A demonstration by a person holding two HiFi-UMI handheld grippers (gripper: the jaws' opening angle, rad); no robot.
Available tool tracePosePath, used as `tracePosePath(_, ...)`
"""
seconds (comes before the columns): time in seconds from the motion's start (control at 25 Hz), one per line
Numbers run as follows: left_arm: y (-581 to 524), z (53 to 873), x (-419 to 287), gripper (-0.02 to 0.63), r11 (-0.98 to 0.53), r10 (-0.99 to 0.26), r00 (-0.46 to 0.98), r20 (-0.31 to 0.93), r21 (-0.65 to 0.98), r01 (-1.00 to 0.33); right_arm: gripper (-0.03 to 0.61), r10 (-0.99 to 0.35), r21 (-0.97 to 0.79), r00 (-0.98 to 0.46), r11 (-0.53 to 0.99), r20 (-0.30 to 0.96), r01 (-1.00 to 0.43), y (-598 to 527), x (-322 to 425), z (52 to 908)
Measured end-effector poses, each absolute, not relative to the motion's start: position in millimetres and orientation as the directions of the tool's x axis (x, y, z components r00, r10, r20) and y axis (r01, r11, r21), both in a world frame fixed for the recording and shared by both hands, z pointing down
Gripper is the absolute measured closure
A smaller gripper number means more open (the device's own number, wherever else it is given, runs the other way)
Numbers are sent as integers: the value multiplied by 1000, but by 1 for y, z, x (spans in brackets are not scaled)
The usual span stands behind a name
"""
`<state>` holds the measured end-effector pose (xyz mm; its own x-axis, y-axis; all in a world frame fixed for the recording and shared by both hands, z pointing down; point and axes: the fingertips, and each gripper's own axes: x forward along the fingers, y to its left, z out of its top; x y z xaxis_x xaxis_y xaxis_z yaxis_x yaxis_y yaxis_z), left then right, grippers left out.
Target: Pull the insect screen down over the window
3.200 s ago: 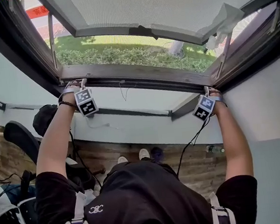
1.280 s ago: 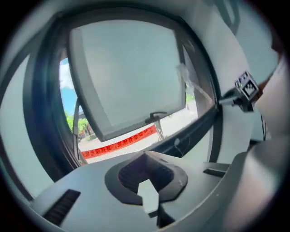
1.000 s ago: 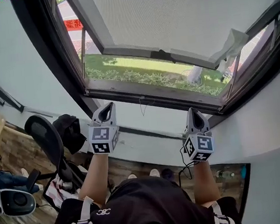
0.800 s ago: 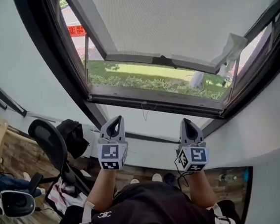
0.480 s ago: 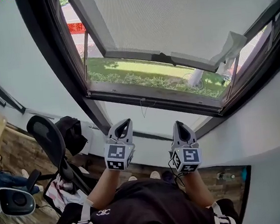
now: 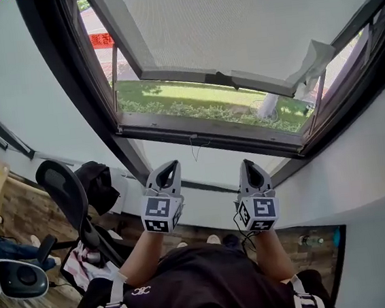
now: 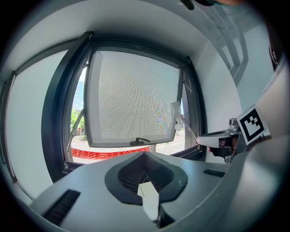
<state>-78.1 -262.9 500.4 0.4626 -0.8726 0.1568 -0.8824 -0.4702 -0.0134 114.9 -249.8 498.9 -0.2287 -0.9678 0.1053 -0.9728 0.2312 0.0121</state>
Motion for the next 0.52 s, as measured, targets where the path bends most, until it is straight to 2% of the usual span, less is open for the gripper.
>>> tracePosePath(0.52, -259, 501, -75, 606, -476, -871, 468, 150, -25, -879, 574, -968, 2, -234, 235, 93, -972, -243, 113, 498)
